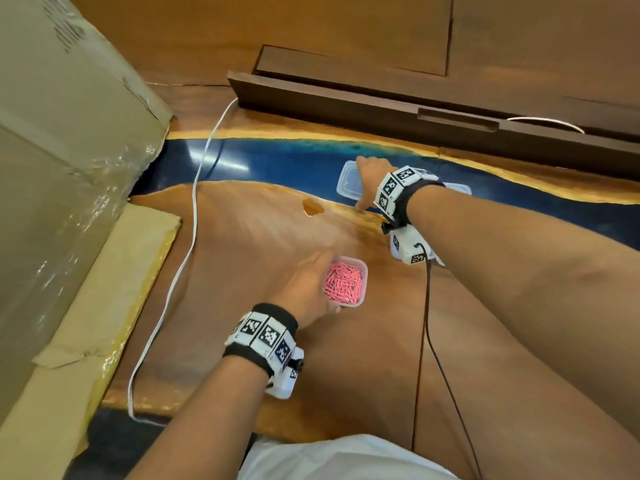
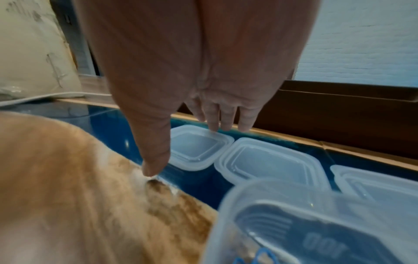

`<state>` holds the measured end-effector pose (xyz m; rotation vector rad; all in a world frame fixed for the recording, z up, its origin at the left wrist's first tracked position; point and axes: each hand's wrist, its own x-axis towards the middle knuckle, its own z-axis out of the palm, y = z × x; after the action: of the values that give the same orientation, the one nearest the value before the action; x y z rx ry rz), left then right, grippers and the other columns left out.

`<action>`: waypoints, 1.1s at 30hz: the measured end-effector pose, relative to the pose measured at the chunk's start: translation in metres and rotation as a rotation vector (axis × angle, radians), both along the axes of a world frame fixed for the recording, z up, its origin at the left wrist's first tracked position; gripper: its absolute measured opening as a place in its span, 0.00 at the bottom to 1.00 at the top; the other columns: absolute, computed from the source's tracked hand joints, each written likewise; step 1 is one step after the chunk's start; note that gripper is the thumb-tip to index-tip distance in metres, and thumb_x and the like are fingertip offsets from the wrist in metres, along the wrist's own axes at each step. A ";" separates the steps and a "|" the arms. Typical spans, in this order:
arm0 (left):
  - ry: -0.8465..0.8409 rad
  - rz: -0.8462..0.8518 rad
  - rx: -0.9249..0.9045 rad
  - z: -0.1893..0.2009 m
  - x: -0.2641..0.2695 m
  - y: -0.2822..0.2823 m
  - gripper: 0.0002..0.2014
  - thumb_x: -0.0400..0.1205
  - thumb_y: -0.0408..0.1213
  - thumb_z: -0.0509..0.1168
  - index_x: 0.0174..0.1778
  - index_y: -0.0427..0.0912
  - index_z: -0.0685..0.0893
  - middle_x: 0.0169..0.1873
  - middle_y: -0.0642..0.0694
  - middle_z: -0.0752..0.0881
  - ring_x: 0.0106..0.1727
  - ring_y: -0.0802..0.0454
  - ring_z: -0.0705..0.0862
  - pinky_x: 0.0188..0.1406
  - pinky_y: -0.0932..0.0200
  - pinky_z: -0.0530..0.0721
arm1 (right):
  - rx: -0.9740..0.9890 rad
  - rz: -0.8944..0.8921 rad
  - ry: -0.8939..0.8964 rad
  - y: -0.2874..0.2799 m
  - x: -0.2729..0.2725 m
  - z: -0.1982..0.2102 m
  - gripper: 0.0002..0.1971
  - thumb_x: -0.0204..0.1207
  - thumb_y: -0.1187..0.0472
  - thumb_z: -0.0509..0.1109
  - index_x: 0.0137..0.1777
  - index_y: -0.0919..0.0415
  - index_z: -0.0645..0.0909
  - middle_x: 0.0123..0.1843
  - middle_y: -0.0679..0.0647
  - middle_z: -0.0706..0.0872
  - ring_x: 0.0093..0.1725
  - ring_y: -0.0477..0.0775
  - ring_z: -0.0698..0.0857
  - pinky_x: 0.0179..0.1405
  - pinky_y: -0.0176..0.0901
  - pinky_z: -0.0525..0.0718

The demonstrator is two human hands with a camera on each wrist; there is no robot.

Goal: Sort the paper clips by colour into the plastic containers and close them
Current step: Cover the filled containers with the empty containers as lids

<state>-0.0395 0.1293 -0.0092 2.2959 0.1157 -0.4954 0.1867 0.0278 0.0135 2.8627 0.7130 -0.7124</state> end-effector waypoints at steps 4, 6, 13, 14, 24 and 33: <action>0.044 0.067 -0.111 -0.001 -0.013 0.001 0.48 0.64 0.34 0.82 0.78 0.54 0.64 0.69 0.55 0.74 0.68 0.56 0.75 0.69 0.60 0.74 | -0.013 -0.003 -0.024 0.002 -0.005 -0.005 0.48 0.61 0.51 0.83 0.77 0.62 0.60 0.70 0.64 0.73 0.69 0.66 0.73 0.61 0.60 0.79; 0.055 0.080 -0.148 0.000 -0.017 0.000 0.48 0.64 0.33 0.81 0.78 0.51 0.64 0.71 0.53 0.73 0.68 0.59 0.73 0.66 0.67 0.69 | 0.003 0.007 -0.007 0.001 -0.013 0.000 0.55 0.59 0.48 0.82 0.82 0.54 0.53 0.72 0.65 0.69 0.71 0.68 0.71 0.64 0.63 0.79; 0.085 0.125 -0.251 -0.003 -0.029 -0.004 0.45 0.64 0.33 0.82 0.74 0.55 0.68 0.64 0.57 0.75 0.62 0.59 0.76 0.62 0.66 0.73 | 0.533 -0.098 0.175 -0.022 -0.083 0.043 0.47 0.58 0.46 0.81 0.77 0.51 0.63 0.65 0.58 0.70 0.55 0.60 0.80 0.52 0.48 0.84; 0.084 0.133 -0.262 -0.004 -0.030 -0.005 0.44 0.64 0.34 0.82 0.73 0.55 0.69 0.63 0.56 0.77 0.61 0.59 0.77 0.62 0.64 0.75 | 0.619 -0.131 0.209 -0.031 -0.102 0.042 0.44 0.57 0.47 0.82 0.73 0.53 0.66 0.62 0.56 0.72 0.54 0.58 0.81 0.50 0.47 0.84; 0.031 0.155 -0.330 -0.005 -0.041 -0.009 0.44 0.62 0.38 0.83 0.73 0.55 0.70 0.57 0.59 0.82 0.43 0.72 0.77 0.46 0.74 0.74 | 0.714 -0.177 0.181 -0.093 -0.212 -0.005 0.50 0.56 0.48 0.86 0.78 0.57 0.67 0.69 0.56 0.74 0.68 0.54 0.74 0.68 0.40 0.70; 0.033 0.150 -0.321 0.004 -0.049 -0.012 0.40 0.68 0.37 0.80 0.75 0.53 0.70 0.63 0.51 0.74 0.44 0.53 0.84 0.45 0.66 0.84 | 0.414 -0.208 0.157 -0.084 -0.220 0.003 0.52 0.60 0.42 0.78 0.81 0.61 0.60 0.73 0.58 0.76 0.67 0.59 0.79 0.59 0.47 0.80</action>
<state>-0.0889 0.1170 -0.0057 1.9493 0.2078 -0.4398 -0.0336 -0.0561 0.0166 3.3251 0.6525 -0.9218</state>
